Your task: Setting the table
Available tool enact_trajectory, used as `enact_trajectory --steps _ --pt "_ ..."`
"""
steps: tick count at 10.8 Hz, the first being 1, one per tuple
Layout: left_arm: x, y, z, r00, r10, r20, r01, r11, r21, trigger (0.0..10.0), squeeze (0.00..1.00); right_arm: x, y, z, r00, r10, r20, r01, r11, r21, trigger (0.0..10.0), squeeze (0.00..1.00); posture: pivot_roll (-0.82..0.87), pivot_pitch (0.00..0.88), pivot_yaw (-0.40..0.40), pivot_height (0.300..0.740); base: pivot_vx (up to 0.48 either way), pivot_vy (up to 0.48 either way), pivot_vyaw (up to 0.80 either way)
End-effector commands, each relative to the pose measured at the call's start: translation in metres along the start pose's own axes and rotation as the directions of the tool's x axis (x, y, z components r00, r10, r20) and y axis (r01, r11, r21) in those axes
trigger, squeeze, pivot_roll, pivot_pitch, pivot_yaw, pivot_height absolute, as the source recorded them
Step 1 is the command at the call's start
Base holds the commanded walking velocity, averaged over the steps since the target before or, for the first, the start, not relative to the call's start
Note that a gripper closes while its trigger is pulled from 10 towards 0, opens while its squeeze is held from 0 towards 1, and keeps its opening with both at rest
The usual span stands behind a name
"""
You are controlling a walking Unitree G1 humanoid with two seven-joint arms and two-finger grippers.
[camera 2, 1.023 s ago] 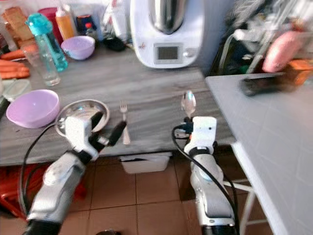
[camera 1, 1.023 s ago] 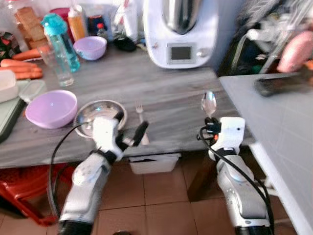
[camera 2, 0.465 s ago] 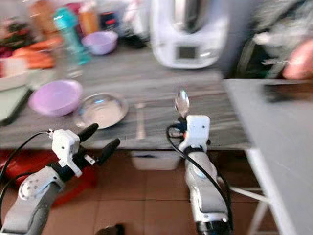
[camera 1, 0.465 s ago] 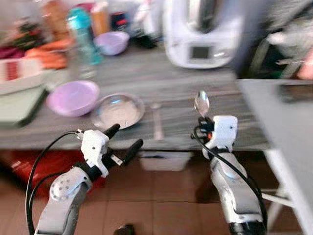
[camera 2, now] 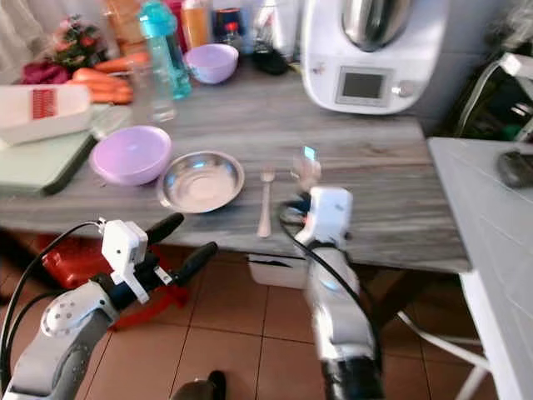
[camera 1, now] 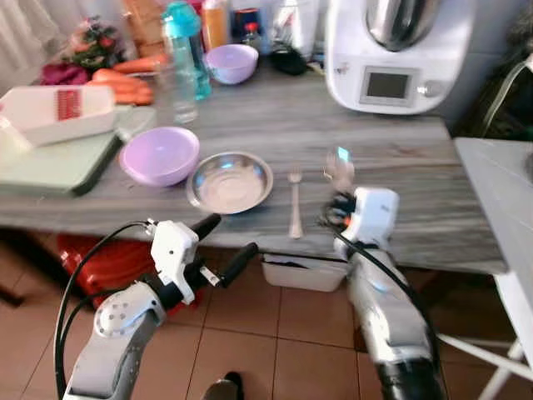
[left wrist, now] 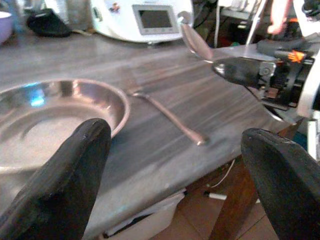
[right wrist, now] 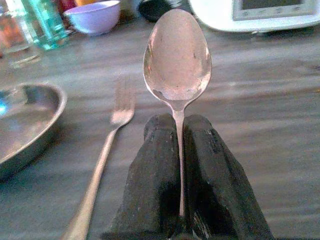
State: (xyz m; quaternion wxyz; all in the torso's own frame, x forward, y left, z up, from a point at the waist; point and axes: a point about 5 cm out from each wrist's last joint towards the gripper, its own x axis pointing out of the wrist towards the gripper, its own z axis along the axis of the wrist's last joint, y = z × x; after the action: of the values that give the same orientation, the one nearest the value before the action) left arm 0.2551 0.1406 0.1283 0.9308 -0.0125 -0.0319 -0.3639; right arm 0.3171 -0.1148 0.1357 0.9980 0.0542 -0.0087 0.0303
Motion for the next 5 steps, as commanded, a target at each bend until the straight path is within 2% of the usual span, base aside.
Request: enact_trajectory --steps 1,3,4,5 --pt "0.0 -0.001 0.004 1.0 -0.018 0.003 0.018 1.0 0.007 10.0 0.0 0.003 -0.01 0.0 0.999 -0.047 -0.012 0.047 0.999 0.006 10.0 0.0 0.11 0.135 0.015 0.74 0.0 0.0 0.0" --pt "0.001 -0.006 0.002 0.998 -0.067 -0.011 0.067 0.998 -0.01 10.0 0.0 0.013 -0.015 0.001 0.996 -0.07 -0.051 0.07 0.997 0.012 10.0 0.0 0.11 0.133 0.011 0.74 0.0 0.0 0.0" --pt "0.002 -0.014 -0.001 0.992 -0.127 -0.025 0.126 0.992 -0.026 10.0 0.0 0.021 -0.013 -0.002 0.991 -0.069 -0.113 0.076 0.995 0.057 10.0 0.0 0.11 0.133 0.009 0.74 0.0 0.0 0.0" --pt "0.001 -0.018 -0.004 0.986 -0.161 -0.041 0.159 0.986 -0.041 10.0 0.0 0.027 -0.01 -0.002 0.989 -0.053 -0.135 0.063 0.996 0.068 10.0 0.0 0.11 0.133 0.009 0.74 0.0 0.0 0.0"
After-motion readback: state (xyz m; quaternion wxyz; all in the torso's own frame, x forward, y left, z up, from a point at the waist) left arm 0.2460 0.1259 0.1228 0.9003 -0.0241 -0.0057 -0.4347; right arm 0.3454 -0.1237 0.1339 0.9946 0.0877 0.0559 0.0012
